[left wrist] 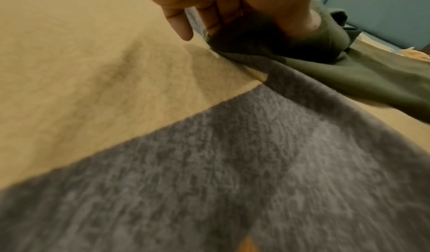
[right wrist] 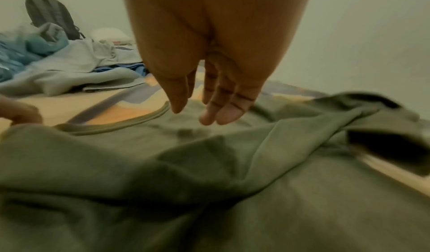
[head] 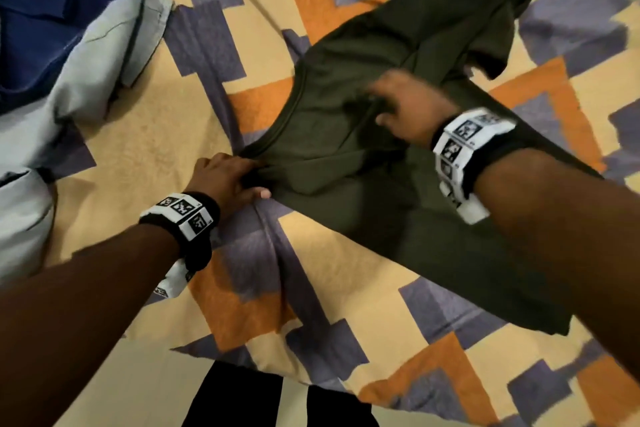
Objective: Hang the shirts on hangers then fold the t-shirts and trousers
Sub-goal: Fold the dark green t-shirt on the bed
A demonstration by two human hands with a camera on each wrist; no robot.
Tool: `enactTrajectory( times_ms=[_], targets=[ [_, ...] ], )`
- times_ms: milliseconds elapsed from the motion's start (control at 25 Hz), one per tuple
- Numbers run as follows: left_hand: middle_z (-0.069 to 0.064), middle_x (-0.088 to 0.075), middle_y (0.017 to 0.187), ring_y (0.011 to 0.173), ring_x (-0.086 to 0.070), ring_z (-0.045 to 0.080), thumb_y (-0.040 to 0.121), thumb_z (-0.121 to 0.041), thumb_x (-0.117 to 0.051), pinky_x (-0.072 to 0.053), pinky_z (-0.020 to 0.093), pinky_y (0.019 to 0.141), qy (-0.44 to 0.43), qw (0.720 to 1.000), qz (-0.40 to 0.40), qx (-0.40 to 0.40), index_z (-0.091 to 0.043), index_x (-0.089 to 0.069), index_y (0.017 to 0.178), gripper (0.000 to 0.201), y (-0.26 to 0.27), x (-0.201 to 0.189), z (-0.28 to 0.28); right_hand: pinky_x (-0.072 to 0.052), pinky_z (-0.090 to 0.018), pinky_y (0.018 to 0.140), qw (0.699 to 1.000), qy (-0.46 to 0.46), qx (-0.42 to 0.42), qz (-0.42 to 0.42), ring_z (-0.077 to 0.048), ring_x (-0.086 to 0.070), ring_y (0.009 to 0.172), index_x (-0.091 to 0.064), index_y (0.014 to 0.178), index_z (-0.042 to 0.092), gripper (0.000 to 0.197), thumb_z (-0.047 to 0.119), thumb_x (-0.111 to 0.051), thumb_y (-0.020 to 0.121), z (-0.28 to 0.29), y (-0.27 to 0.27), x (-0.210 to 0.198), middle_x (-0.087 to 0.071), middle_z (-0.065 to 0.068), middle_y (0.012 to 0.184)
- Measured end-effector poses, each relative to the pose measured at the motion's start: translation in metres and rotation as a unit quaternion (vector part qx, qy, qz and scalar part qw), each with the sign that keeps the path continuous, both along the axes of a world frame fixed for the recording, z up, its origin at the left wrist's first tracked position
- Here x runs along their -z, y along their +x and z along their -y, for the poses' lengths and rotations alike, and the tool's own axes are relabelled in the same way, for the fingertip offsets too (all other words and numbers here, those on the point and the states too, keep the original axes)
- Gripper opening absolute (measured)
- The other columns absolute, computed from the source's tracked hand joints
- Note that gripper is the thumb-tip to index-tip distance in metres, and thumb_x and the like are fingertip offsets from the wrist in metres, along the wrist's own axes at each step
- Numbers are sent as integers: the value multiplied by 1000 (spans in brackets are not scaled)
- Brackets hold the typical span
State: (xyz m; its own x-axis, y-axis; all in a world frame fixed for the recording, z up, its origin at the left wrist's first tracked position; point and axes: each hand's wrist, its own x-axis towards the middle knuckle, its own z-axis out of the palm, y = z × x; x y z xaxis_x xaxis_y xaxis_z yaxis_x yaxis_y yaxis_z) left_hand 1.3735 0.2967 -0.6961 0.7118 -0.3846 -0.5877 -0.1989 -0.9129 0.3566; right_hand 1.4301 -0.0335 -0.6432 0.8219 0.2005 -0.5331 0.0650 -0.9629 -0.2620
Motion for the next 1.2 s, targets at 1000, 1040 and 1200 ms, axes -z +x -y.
enactTrajectory(
  times_ms=[1000, 1040, 1200],
  targets=[
    [8, -33, 149, 134, -29, 34, 79, -40, -64, -28, 54, 102, -13, 981, 192, -4, -26, -45, 134, 59, -50, 0, 62, -33, -48, 111, 975, 84, 98, 184, -36, -45, 129, -63, 111, 7, 32, 18, -43, 89, -66, -130, 43, -55, -17, 129],
    [3, -23, 155, 141, -20, 30, 84, -39, -60, -22, 53, 107, -22, 984, 166, 66, -30, -37, 140, 62, -60, 3, 79, -30, -49, 112, 981, 70, 91, 155, -34, -41, 133, -62, 118, 8, 38, 22, -40, 90, -68, -158, 49, -53, -15, 135],
    [-16, 16, 157, 146, 10, 19, 95, -52, -25, 8, 51, 113, 44, 988, 93, 117, -45, 19, 143, 66, -69, 32, 88, -13, -50, 117, 992, -39, 118, 37, -27, -17, 146, -21, 151, 21, 65, 46, -26, 92, -36, -237, 75, -17, -1, 160]
  ],
)
